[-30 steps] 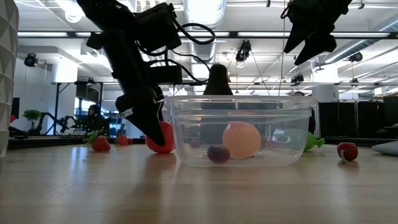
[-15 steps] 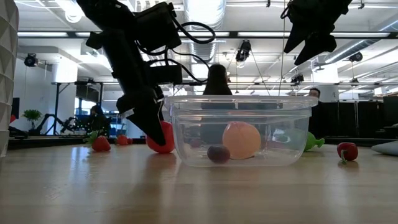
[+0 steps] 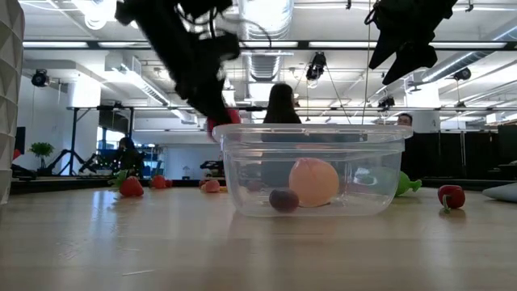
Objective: Pick and placing Produce into tupperware
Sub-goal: Put the red apple into the transparent bin, then put the green melon into the transparent bin
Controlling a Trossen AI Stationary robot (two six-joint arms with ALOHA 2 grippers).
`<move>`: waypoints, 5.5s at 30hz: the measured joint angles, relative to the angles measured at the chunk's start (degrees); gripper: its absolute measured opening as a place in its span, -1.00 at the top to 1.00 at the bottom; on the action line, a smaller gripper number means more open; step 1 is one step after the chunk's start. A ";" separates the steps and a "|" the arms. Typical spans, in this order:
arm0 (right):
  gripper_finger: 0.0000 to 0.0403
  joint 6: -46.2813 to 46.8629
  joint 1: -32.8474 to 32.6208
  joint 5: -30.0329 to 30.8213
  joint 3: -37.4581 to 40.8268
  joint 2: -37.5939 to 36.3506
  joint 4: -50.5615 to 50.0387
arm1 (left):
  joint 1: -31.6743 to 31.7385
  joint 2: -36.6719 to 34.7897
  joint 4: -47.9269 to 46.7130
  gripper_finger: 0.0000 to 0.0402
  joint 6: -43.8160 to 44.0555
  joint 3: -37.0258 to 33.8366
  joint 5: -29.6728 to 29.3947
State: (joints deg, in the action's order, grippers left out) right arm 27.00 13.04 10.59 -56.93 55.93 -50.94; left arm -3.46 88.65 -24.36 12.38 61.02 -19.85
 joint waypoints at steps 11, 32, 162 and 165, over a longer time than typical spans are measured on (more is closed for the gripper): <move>-0.62 -1.35 0.00 -0.02 0.00 0.01 -1.17 | -6.07 4.46 9.32 -0.27 9.90 3.47 15.26; -0.62 -4.59 -0.02 -0.02 0.00 -0.01 -4.15 | -6.23 12.71 6.24 -0.60 27.84 9.87 18.89; -0.24 -0.34 -17.04 -13.32 -14.85 42.66 12.44 | -5.92 -31.33 -25.75 -0.66 18.20 -16.12 -11.24; -0.33 -0.42 -17.23 -13.38 -14.84 42.66 12.44 | -5.92 -31.33 -25.68 -0.66 18.21 -16.12 -11.13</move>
State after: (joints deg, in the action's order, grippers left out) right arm 26.59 -4.19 -2.79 -71.77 98.59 -38.50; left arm -9.39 57.32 -50.04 30.59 44.91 -30.98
